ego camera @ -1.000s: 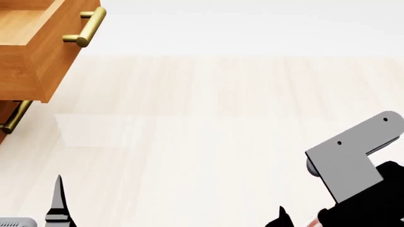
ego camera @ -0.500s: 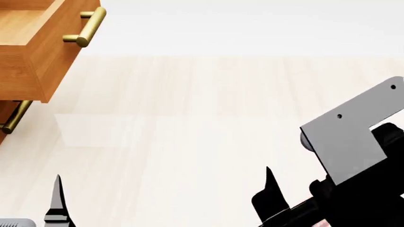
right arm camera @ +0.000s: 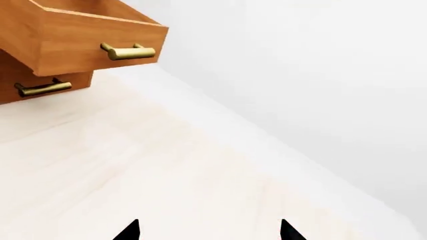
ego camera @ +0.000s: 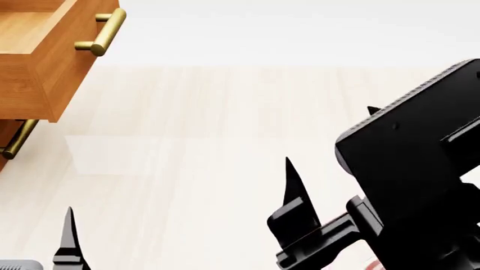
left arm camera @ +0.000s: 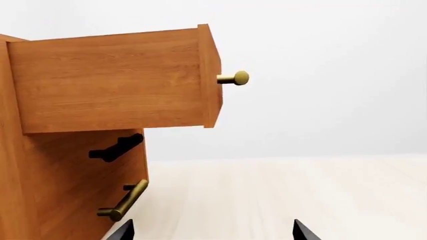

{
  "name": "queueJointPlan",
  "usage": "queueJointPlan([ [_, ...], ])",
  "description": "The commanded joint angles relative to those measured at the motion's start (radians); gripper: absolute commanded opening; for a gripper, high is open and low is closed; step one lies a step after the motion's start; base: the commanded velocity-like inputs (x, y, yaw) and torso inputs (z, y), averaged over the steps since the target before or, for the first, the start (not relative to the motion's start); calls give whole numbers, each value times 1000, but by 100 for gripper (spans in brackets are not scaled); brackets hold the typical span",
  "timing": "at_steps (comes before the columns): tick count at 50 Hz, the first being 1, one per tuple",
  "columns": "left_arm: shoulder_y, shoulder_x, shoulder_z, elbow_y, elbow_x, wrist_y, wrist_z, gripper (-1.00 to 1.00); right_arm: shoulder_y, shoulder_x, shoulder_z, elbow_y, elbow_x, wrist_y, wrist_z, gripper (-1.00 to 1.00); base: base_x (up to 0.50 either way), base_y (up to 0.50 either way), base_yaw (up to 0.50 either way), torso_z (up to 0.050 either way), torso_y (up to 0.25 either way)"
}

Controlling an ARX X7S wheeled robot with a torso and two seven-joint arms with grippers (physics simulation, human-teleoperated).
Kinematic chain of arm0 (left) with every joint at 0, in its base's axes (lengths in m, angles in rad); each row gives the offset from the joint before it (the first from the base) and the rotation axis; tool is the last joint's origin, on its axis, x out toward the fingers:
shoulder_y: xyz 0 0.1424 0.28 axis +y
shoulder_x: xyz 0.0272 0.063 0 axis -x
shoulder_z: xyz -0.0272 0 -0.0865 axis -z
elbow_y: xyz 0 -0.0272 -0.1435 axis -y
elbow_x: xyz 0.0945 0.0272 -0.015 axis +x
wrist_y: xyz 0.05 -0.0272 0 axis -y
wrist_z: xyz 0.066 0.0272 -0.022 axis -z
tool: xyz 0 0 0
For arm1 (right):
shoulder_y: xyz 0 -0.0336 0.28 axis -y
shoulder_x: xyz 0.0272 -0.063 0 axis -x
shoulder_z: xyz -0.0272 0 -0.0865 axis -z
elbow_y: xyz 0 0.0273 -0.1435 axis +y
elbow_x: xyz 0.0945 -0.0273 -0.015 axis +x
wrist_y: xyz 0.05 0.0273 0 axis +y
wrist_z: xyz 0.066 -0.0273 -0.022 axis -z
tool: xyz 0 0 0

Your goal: Put the bowl on the plate.

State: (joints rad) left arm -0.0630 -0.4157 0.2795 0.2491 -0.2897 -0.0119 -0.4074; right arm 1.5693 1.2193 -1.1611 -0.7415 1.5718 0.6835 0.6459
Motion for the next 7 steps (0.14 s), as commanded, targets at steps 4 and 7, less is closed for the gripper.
queueJointPlan([
  [4, -2, -1, 4, -1, 2, 2, -2, 100, 20, 16, 48, -87, -61, -57, 6, 100, 0, 0, 0, 0, 0],
  [7, -2, -2, 4, 0, 3, 2, -3, 100, 22, 21, 56, -103, -82, -67, 8, 100, 0, 0, 0, 0, 0],
])
